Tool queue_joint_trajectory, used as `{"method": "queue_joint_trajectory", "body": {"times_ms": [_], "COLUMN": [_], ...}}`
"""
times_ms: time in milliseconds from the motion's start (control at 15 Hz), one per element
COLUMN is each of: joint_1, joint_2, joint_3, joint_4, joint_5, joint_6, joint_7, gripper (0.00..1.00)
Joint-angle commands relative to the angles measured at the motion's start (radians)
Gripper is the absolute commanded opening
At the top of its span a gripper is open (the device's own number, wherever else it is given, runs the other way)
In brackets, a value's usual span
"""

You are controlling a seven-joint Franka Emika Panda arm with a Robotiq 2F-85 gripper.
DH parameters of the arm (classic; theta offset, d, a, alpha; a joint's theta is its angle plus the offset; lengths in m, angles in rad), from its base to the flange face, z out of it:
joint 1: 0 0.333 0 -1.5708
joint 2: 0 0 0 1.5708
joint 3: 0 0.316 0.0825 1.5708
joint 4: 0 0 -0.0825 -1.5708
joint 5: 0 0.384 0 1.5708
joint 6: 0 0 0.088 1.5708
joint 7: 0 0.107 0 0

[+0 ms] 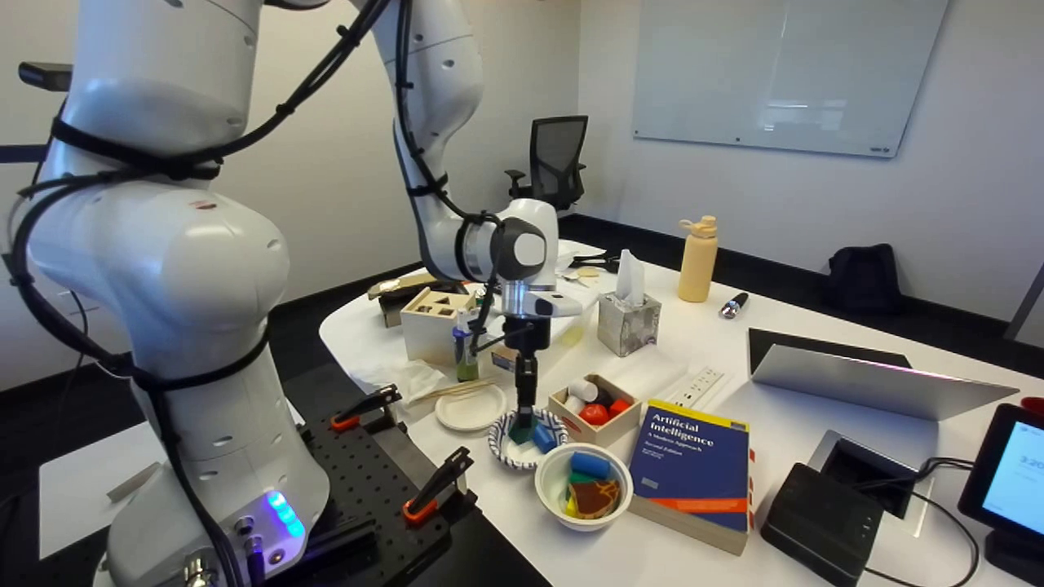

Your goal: Put the green block from the white bowl on the white plate.

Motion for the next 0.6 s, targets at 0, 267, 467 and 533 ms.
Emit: {"method": "queue_joint_trajectory", "body": {"times_ms": [0,267,467,533], "joint_1": [0.127,0.395,0.604,0.649], "joint_2": [-0.112,-0.102,-0.046,-0.027], "joint_3": [0.008,-0.111,-0.234,-0.256], "joint_4": [-0.131,-0.133,-0.068,-0.045], "joint_5": [-0.138,-0.323,-0.472,-0.519], "joint_6": [0.105,0.2,0.227,0.214], "joint_7": [0.262,0.605,0.863,0.944], "gripper": [0.22,0.22,0.22,0.22]}}
